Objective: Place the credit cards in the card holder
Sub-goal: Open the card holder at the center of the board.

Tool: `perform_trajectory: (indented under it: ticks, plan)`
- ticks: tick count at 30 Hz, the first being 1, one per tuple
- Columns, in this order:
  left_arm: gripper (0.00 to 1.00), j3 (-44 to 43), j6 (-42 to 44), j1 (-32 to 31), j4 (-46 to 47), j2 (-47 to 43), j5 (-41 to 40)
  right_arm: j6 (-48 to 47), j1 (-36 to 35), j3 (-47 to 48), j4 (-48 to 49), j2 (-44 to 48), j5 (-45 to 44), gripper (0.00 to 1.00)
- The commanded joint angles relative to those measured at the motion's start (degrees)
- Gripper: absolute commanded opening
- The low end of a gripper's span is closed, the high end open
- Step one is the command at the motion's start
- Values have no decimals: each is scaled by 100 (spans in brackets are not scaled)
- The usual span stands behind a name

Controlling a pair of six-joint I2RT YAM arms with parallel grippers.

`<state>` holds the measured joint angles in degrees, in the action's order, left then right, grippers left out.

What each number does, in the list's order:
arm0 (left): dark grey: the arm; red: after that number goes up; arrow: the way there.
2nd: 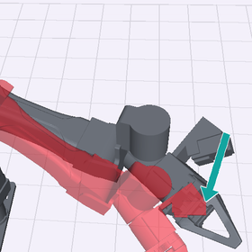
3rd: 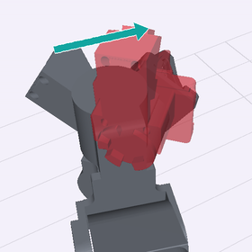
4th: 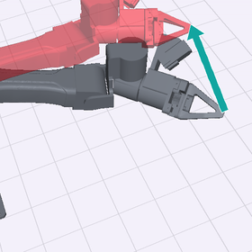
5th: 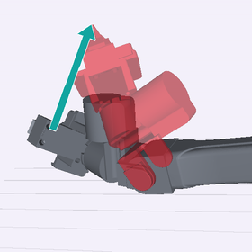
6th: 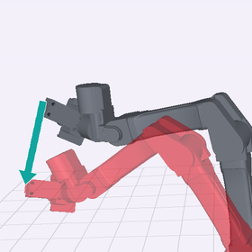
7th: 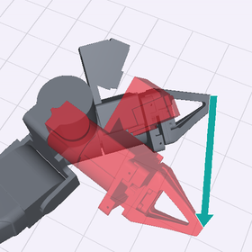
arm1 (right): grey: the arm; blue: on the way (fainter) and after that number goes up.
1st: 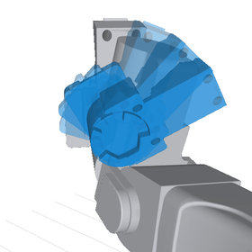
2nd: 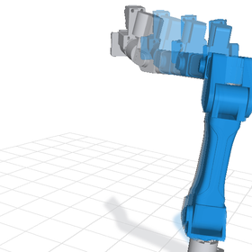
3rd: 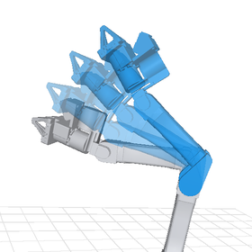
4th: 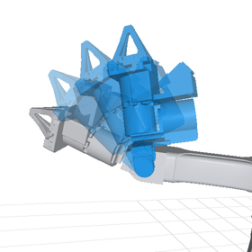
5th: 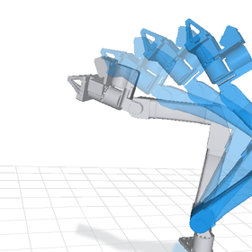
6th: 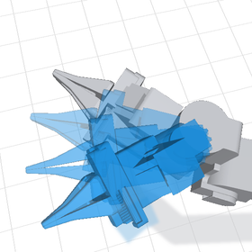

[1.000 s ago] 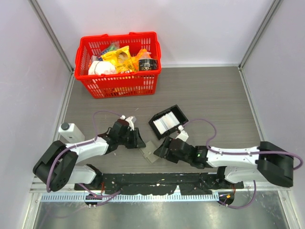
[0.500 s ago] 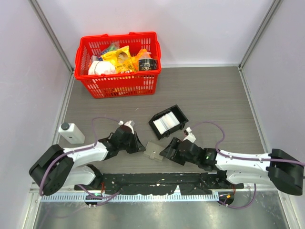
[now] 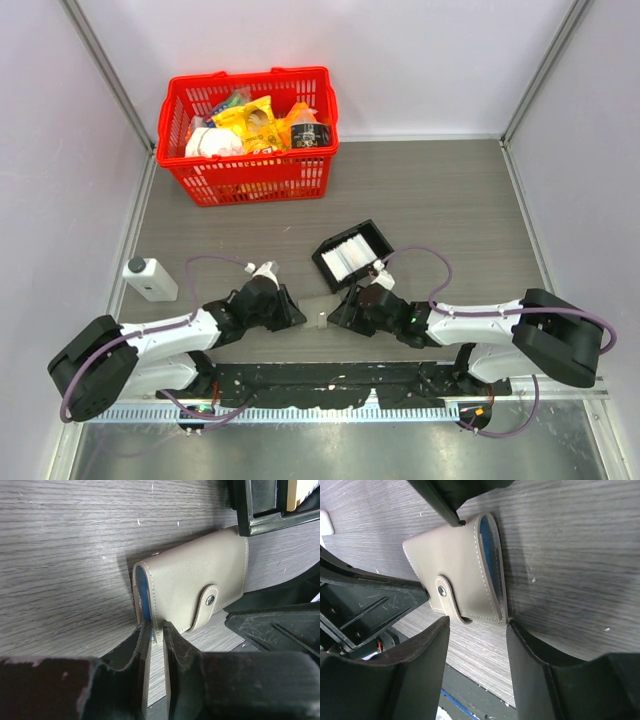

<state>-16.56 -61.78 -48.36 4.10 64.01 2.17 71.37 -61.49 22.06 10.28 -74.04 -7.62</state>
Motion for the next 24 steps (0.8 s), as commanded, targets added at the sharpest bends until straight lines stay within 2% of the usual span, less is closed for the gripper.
perform_trajectory:
  ticks: [1,3,5,8,11,18,22,24]
  plan:
    - [21,-154,104,-16,-84,208,-138,-378,155,-62,-44,65,-170,53]
    - [26,-330,236,-33,-338,191,-156,-501,286,34,-350,205,-82,56]
    - [42,-480,324,-25,-804,60,-400,-659,278,113,-965,511,-319,64]
    - [59,-568,421,-25,-1147,-204,-787,-984,313,-35,-985,1030,-600,66]
    - [65,-524,430,-16,-1105,-301,-947,-1344,454,-36,-765,1129,-478,66]
    - [66,-612,421,-24,-525,401,-666,-1635,630,474,-352,120,93,59]
    - [62,-647,377,-25,-182,709,-464,-1495,639,396,341,-277,462,55]
    - [57,-630,351,-33,-85,832,-376,-1425,639,360,676,-409,656,53]
